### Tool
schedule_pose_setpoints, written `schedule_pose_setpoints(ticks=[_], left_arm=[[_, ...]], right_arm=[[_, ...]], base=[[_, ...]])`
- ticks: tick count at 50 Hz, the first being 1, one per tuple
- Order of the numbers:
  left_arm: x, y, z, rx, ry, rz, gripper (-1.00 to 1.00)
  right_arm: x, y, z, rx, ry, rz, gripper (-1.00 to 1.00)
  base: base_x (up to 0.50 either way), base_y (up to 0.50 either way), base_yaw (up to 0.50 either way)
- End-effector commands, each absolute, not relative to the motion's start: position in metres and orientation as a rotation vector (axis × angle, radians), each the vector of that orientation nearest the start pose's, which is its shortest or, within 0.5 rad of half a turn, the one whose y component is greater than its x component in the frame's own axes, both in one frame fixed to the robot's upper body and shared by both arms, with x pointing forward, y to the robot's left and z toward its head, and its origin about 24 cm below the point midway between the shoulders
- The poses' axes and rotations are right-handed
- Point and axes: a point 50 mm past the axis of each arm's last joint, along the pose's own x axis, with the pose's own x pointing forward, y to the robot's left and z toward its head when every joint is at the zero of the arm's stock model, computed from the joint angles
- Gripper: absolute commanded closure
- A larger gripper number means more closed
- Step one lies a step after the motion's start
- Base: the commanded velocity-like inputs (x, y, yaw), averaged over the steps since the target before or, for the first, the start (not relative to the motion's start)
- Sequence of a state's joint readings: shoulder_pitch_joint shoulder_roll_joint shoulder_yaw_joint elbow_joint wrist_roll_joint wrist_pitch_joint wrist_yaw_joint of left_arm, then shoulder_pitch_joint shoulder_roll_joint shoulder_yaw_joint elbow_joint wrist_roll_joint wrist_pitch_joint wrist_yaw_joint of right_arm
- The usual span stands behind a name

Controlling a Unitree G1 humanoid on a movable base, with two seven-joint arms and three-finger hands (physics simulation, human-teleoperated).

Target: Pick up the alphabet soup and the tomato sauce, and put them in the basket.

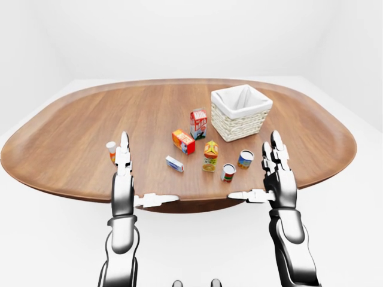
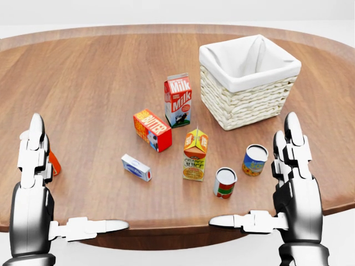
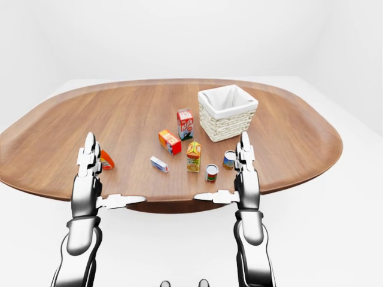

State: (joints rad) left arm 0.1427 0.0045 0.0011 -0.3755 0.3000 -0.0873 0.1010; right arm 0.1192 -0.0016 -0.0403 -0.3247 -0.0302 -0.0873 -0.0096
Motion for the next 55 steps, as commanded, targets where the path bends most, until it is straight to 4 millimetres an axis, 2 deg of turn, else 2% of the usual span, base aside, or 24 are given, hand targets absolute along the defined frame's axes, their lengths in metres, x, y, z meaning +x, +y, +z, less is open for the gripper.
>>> schedule_pose_setpoints(ticks=[1, 4, 5, 7, 14, 16, 18, 19, 55], left_arm=[[0.220, 0.160, 0.104, 0.292, -0.327, 0.151, -1.00], [0.220, 0.160, 0.105, 0.291, -0.329, 0.150, -1.00], [0.220, 0.160, 0.105, 0.292, -0.328, 0.151, -1.00], [0.220, 0.160, 0.104, 0.291, -0.326, 0.150, -1.00], [0.220, 0.160, 0.104, 0.289, -0.324, 0.149, -1.00], [0.220, 0.160, 0.104, 0.288, -0.324, 0.148, -1.00], [0.220, 0.160, 0.103, 0.287, -0.323, 0.146, -1.00], [0.220, 0.160, 0.104, 0.286, -0.324, 0.146, -1.00], [0.221, 0.160, 0.103, 0.284, -0.320, 0.142, -1.00]], right_arm=[[0.226, -0.167, 0.093, -0.047, -0.272, -0.081, -1.00], [0.226, -0.167, 0.096, -0.048, -0.288, -0.081, -1.00], [0.227, -0.167, 0.083, -0.046, -0.231, -0.082, -1.00], [0.226, -0.167, 0.095, -0.048, -0.281, -0.081, -1.00], [0.226, -0.167, 0.096, -0.048, -0.286, -0.082, -1.00], [0.227, -0.167, 0.078, -0.045, -0.210, -0.083, -1.00], [0.226, -0.166, 0.095, -0.048, -0.282, -0.081, -1.00], [0.226, -0.166, 0.096, -0.048, -0.286, -0.082, -1.00], [0.226, -0.166, 0.096, -0.047, -0.286, -0.078, -1.00]], base=[[0.27, 0.00, 0.00], [0.28, 0.00, 0.00], [0.28, 0.00, 0.00], [0.28, 0.00, 0.00], [0.28, 0.00, 0.00], [0.27, 0.00, 0.00], [0.28, 0.00, 0.00], [0.28, 0.00, 0.00], [0.28, 0.00, 0.00]])
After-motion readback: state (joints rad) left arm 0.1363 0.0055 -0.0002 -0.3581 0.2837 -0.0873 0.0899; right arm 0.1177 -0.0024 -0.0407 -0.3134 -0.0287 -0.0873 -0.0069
